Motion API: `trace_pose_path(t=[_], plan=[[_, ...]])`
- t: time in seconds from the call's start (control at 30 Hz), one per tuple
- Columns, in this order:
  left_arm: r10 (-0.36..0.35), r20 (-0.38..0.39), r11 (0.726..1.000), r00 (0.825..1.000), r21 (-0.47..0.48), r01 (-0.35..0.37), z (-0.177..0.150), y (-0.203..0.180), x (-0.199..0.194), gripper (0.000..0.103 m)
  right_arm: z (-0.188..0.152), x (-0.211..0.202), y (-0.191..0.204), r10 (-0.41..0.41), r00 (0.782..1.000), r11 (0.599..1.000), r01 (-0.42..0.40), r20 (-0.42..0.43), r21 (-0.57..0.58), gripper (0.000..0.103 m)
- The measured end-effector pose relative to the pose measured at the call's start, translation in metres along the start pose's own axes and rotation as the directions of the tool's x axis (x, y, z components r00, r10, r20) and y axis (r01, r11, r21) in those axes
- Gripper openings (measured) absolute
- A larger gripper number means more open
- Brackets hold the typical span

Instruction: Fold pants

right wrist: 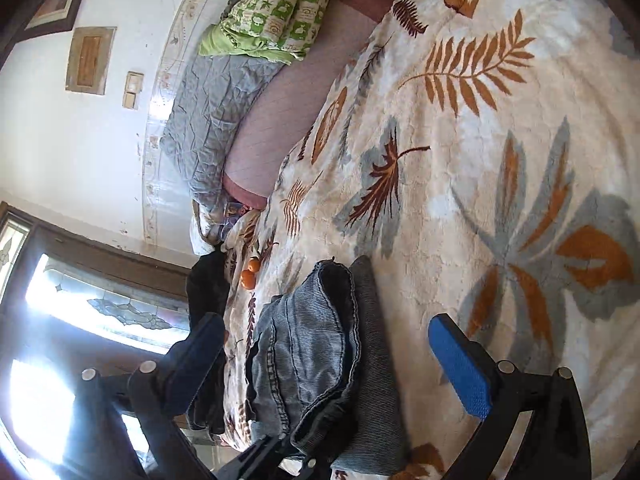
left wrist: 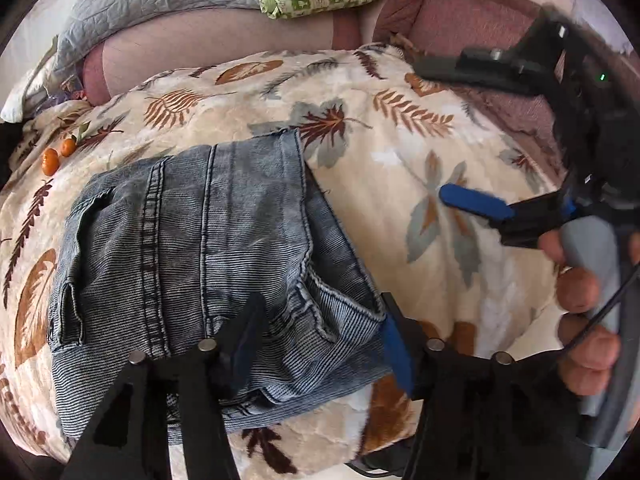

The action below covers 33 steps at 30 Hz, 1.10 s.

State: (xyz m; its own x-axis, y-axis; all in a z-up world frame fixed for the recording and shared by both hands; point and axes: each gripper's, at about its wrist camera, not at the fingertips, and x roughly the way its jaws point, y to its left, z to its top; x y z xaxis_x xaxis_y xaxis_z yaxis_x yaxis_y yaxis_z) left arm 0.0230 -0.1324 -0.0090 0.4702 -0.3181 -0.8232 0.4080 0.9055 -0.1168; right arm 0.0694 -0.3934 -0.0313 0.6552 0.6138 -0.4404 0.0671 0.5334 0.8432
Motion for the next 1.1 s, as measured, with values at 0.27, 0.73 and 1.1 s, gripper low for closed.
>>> trace_pose_path(t=[0.27,0.73,1.1], plan=[[0.048,0.262,0.99,0.964,-0.144,-0.01,0.006,0.067,-0.104,0.071,-0.012,-0.015,0.02,-0.057,0.997,0.987,0.063,0.043,-0.148,0.103],[0.207,0.02,0.95,0.978,-0.241,-0.196,-0.04,0.145,-0.036,0.073,-0.091,0.067,0.021,0.022,0.963,1.0,-0.023,-0.269,0.001,0.095],[0.136,0.08,0.943,0.987,-0.317,-0.104,-0.045,0.164,-0.038,0.073,-0.131,0.049,0.049,0.171,0.935,0.98,-0.129,-0.311,0.151,0.098]])
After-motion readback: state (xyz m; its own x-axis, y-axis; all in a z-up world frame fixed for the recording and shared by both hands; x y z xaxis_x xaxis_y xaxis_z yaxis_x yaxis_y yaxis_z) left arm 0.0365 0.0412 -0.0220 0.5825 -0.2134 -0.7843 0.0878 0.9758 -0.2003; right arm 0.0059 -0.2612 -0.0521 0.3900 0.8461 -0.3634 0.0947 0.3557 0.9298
